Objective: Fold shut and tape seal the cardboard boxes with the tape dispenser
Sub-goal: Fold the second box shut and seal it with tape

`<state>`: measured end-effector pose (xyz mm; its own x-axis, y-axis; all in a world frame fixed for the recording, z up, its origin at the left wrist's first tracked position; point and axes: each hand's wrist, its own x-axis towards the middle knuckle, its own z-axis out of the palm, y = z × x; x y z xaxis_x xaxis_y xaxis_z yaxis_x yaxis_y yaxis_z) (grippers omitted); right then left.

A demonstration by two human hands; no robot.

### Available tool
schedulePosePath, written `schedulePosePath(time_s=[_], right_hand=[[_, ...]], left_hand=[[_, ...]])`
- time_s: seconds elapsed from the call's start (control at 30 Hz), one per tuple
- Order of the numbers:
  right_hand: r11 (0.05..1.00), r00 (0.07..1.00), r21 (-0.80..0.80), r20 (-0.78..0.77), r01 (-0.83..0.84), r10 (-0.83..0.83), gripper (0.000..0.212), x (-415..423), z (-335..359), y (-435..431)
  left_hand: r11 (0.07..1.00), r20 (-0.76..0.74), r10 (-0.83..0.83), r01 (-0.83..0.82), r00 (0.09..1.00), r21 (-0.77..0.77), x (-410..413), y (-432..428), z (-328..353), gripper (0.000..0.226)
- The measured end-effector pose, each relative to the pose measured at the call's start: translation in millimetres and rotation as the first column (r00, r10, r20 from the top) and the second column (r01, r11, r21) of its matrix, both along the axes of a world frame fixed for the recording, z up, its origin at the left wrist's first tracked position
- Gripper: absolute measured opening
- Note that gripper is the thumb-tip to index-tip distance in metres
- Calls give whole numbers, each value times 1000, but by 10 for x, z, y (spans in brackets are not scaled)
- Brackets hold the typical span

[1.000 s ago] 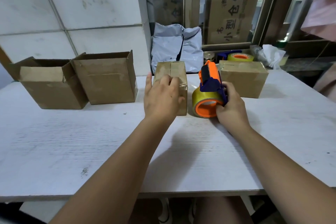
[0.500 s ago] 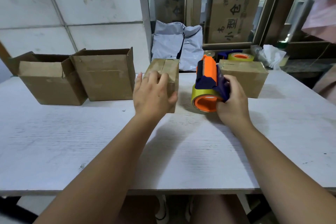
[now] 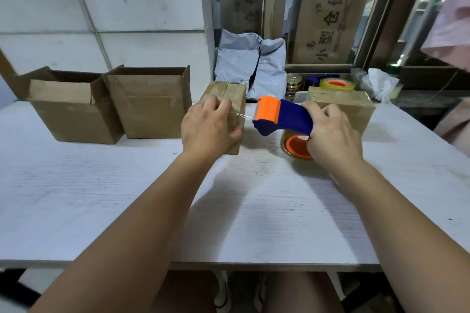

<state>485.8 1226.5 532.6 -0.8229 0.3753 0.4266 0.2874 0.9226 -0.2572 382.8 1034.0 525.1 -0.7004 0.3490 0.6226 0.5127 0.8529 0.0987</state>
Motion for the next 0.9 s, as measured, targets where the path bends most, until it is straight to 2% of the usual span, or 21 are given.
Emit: schedulePosePath(time_s=[0.2,0.3,0.33,0.43,0.5,0.63,0.73,0.9], right_hand=[[990,972,138,235,-32,-1,60,-15,213,-59],[975,949,217,313,-43,-27,60,-63,335,-124],[971,943,234,331,-55,-27,60,-86,371,-154],[965,930,252,366,-72,-27,59,-142,471,-247],[963,920,263,389,-66,-43,60,-163,513,-293],[950,908,307,410,-53,-82,56,-192,603,-350],[937,905,347,412,-46,-108,51,-219,677,-399],[925,906,376,410,-60,-108,47,-289,756,-421]], left_hand=[[998,21,24,-23,999,-52,29,14,48,41],[988,20,51,-48,998,-145,9,28,68,46],[982,25,48,-43,999,-182,2,14,64,54],[974,138,-32,62,990,-218,18,-39,40,97],[973,181,-81,118,980,-201,60,-53,52,108],[973,223,-66,112,973,-200,115,9,99,98],[986,284,-50,92,958,-137,156,58,114,87],[994,305,-52,79,951,-78,181,107,137,77]])
